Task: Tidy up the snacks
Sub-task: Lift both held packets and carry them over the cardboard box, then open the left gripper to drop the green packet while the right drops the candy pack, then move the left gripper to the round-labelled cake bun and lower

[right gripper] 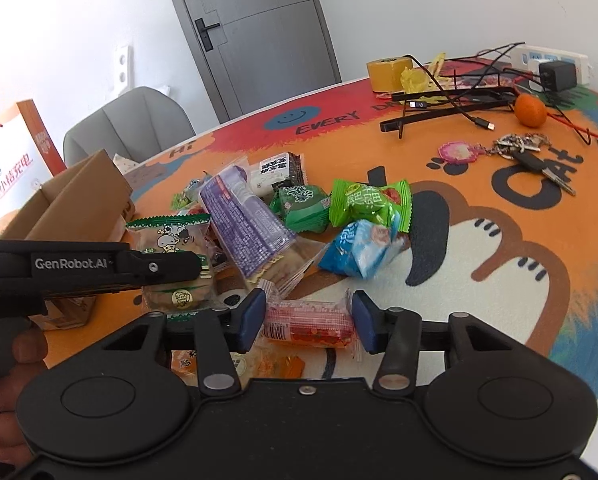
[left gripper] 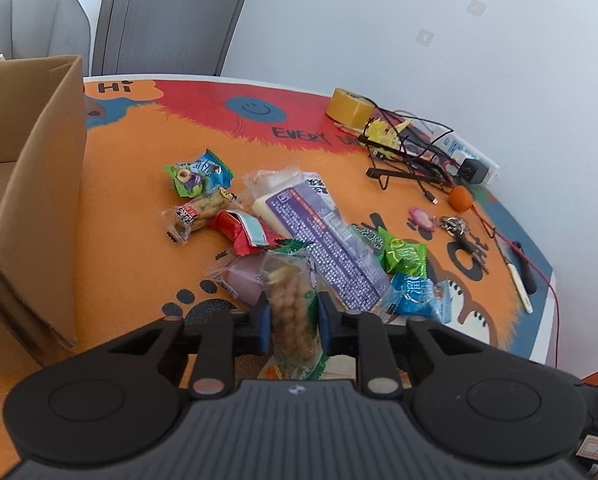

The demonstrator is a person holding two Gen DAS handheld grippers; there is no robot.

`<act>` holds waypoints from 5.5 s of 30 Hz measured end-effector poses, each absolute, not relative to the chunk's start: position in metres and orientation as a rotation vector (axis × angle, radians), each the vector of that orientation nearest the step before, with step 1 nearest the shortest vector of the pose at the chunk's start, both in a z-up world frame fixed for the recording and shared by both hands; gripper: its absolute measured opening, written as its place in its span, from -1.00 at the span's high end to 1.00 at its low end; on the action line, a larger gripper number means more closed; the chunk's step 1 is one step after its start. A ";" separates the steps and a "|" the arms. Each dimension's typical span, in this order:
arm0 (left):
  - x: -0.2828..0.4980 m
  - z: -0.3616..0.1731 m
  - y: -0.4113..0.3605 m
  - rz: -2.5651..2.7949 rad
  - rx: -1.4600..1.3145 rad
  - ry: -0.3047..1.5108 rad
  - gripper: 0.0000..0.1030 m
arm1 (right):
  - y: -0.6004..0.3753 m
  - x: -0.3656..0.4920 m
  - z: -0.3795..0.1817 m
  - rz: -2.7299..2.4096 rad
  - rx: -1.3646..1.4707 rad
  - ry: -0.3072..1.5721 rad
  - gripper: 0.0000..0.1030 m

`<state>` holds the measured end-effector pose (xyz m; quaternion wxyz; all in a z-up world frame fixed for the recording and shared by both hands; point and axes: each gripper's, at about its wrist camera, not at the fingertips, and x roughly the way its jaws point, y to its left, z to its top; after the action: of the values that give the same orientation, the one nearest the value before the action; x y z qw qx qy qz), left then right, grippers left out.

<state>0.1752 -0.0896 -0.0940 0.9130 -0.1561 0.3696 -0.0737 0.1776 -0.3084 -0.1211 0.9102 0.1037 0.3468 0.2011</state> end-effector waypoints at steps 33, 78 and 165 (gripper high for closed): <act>0.131 -0.038 -0.046 -0.062 -0.324 0.587 0.65 | -0.290 0.169 -0.085 0.469 0.265 0.609 0.12; 0.099 -0.022 0.095 0.251 -0.366 0.491 0.57 | -0.126 0.186 -0.025 0.703 0.216 0.516 0.12; 0.105 -0.082 -0.122 -0.143 -0.091 0.746 -0.82 | -0.347 0.146 -0.093 0.361 0.333 0.663 -0.71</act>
<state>0.1046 -0.1223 -0.0818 0.9278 -0.0443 0.3638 -0.0697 0.1463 -0.3471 -0.0927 0.9162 0.1618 0.3219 0.1754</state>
